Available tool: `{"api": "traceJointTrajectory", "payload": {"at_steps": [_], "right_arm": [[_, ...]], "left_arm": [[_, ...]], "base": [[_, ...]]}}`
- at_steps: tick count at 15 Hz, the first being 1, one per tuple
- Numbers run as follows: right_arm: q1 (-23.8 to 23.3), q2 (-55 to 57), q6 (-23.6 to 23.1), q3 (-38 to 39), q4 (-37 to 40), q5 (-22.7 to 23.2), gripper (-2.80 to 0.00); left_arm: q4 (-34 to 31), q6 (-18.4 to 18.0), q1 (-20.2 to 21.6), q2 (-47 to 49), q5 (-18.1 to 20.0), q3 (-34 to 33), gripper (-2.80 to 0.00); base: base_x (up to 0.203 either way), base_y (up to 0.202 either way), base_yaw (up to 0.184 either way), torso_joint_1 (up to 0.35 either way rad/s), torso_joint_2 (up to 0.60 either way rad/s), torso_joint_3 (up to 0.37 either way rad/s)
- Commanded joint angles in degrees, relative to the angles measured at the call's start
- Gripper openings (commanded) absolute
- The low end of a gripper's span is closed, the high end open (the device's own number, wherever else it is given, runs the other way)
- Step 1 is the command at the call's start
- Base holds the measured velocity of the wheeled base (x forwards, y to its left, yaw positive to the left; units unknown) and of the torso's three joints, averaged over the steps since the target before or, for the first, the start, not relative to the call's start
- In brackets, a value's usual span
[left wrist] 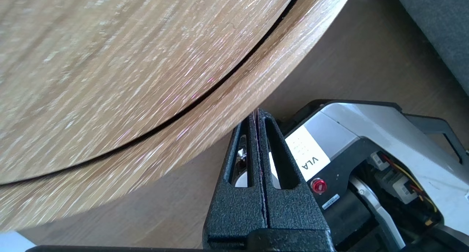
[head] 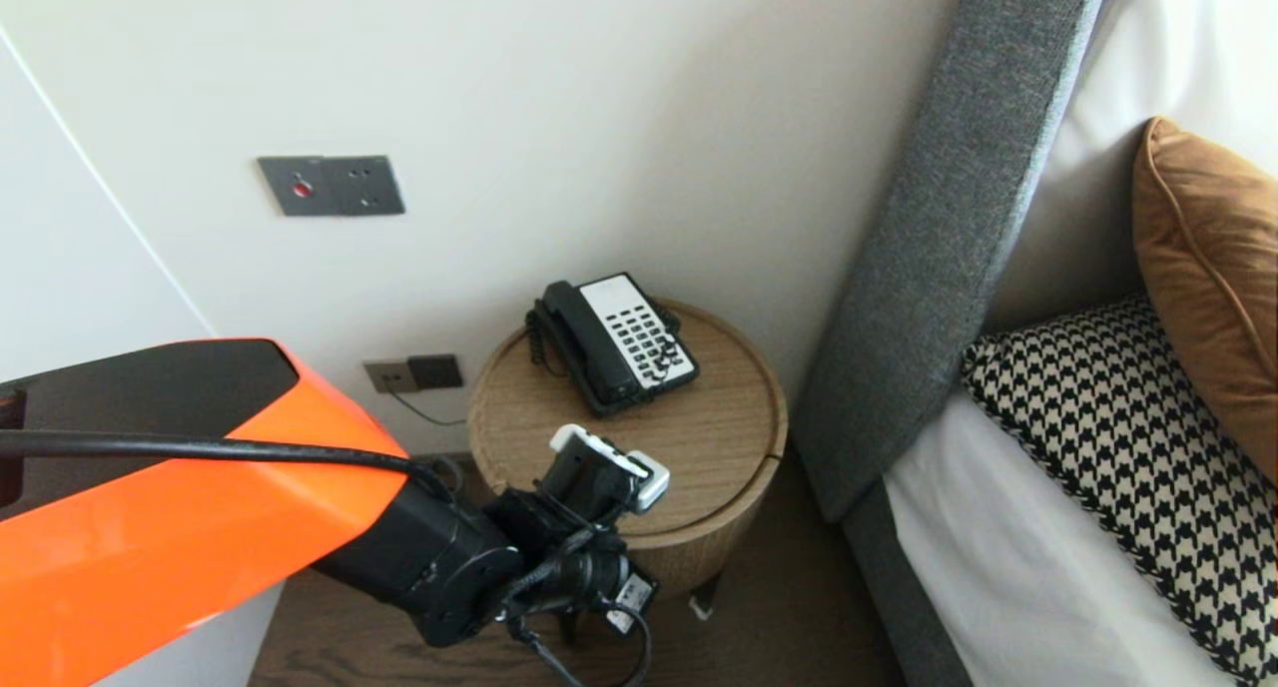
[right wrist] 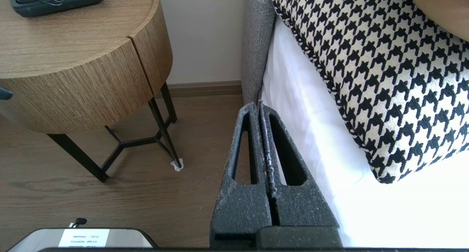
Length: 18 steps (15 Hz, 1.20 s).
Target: Close the nightstand drawer
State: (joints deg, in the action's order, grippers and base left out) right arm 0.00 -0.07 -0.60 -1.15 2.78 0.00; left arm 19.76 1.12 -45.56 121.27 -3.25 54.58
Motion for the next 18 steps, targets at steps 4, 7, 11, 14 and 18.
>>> {"api": "traceJointTrajectory", "payload": {"at_steps": [4,7,11,14,18], "right_arm": [[0.0,-0.3,0.0,0.0,0.0,0.0,-2.80],[0.0,-0.3,0.0,0.0,0.0,0.0,-2.80],[0.0,-0.3,0.0,0.0,0.0,0.0,-2.80],[0.0,-0.3,0.0,0.0,0.0,0.0,-2.80],[0.0,-0.3,0.0,0.0,0.0,0.0,-2.80]], "left_arm": [[-0.9,-0.1,-0.9,-7.5,-0.2,-5.4,-2.80],[-2.3,0.3,-0.9,-14.4,-0.3,-11.1,-2.80],[-3.1,1.8,1.5,-27.1,-2.4,-22.0,-2.80],[-4.1,3.4,8.2,-36.7,-4.9,-28.1,-2.80],[-11.8,3.7,19.2,-51.7,-5.2,-30.8,-2.80]], "base": [[0.000,0.000,0.000,0.000,0.00,0.000],[0.000,0.000,0.000,0.000,0.00,0.000],[0.000,0.000,0.000,0.000,0.00,0.000],[0.000,0.000,0.000,0.000,0.00,0.000],[0.000,0.000,0.000,0.000,0.00,0.000]]}}
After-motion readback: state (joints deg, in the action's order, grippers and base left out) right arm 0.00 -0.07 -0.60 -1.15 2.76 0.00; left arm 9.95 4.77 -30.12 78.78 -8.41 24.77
